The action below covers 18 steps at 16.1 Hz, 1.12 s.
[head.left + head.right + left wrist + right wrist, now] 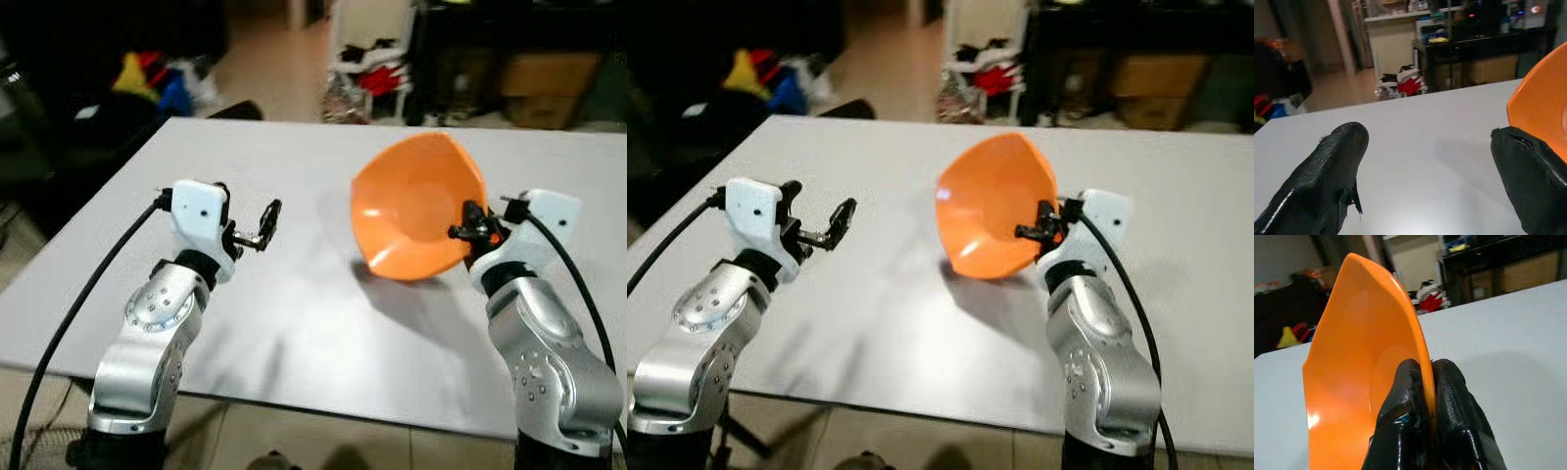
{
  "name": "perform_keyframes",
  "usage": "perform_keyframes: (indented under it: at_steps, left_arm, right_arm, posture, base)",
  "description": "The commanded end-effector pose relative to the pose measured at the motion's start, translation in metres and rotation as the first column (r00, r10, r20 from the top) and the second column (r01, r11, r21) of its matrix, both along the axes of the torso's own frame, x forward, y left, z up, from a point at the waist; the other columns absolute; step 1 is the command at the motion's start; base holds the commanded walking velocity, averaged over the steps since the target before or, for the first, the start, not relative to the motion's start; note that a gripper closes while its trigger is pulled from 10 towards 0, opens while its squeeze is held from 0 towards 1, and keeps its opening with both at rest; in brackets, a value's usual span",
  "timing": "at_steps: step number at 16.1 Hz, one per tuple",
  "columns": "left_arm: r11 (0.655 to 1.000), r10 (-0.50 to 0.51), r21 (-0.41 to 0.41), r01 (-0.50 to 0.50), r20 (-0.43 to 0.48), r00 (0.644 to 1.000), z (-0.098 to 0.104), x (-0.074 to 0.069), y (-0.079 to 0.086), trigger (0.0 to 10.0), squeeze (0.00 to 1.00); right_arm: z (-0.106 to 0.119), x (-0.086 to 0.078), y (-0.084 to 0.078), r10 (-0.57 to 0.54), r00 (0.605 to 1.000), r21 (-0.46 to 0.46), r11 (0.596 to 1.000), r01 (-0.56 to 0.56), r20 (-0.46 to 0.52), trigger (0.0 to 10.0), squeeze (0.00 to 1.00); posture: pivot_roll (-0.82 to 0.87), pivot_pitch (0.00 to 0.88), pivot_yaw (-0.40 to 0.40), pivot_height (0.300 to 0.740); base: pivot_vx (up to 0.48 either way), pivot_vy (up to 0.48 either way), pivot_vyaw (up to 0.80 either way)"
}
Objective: Setting the table
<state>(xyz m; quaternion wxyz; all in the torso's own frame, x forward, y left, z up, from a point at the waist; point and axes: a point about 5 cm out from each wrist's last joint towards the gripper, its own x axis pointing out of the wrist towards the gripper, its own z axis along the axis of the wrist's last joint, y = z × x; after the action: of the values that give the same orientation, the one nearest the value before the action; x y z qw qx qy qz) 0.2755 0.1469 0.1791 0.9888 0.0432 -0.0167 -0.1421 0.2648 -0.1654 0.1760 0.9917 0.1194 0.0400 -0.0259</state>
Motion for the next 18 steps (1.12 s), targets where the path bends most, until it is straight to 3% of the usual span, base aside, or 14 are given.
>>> perform_keyframes:
  at_steps: [1, 3, 5, 7, 9, 15, 18]
  left_arm:
    - [1.0, 0.015, 0.008, -0.015, -0.006, 1.0, -0.001, 0.002, 0.005, 10.0, 0.0]
    - [0.999, 0.032, 0.005, -0.032, 0.001, 0.999, 0.0, 0.002, 0.007, 10.0, 0.0]
    - [0.998, 0.065, 0.013, -0.065, -0.003, 0.998, -0.001, -0.001, 0.008, 10.0, 0.0]
    - [0.998, 0.06, 0.016, -0.06, -0.013, 0.998, -0.004, -0.004, 0.007, 10.0, 0.0]
    - [0.998, 0.058, -0.001, -0.058, -0.012, 0.998, -0.006, -0.005, 0.006, 10.0, 0.0]
    - [0.999, 0.048, -0.014, -0.048, -0.008, 0.999, -0.004, -0.002, 0.004, 10.0, 0.0]
    - [0.999, 0.024, -0.022, -0.025, -0.023, 0.999, -0.007, -0.006, -0.001, 10.0, 0.0]
  right_arm:
    - [0.011, 0.002, 0.007, 0.033, 0.998, 0.024, 0.999, -0.035, 0.055, 10.0, 0.0]
    - [0.012, 0.006, 0.011, 0.061, 0.997, 0.052, 0.997, -0.063, 0.052, 10.0, 0.0]
    - [0.013, 0.009, 0.013, 0.112, 0.993, 0.135, 0.984, -0.117, 0.039, 10.0, 0.0]
    - [0.012, 0.01, 0.01, 0.106, 0.994, 0.147, 0.983, -0.11, 0.034, 10.0, 0.0]
    - [0.011, 0.009, 0.003, 0.079, 0.996, 0.155, 0.984, -0.083, 0.029, 10.0, 0.0]
    - [0.013, 0.014, 0.0, 0.06, 0.998, 0.134, 0.989, -0.063, 0.027, 10.0, 0.0]
    - [0.015, 0.014, -0.002, 0.06, 0.998, 0.123, 0.991, -0.062, 0.022, 10.0, 0.0]
  posture:
    - [0.06, 0.0, 0.068, 0.74]
    - [0.07, 0.0, 0.057, 0.74]
    - [0.08, 0.0, 0.048, 0.74]
    - [0.07, 0.0, 0.047, 0.74]
    - [0.07, 0.0, 0.046, 0.74]
    - [0.08, 0.0, 0.046, 0.74]
    - [0.08, 0.0, 0.045, 0.74]
  base:
    - [0.0, 0.48, 0.0]
    - [0.0, 0.48, 0.0]
    - [0.0, 0.0, 0.0]
    - [0.0, 0.0, 0.0]
    - [0.0, 0.0, 0.0]
    - [0.366, 0.0, 0.0]
    - [0.416, 0.0, 0.53]
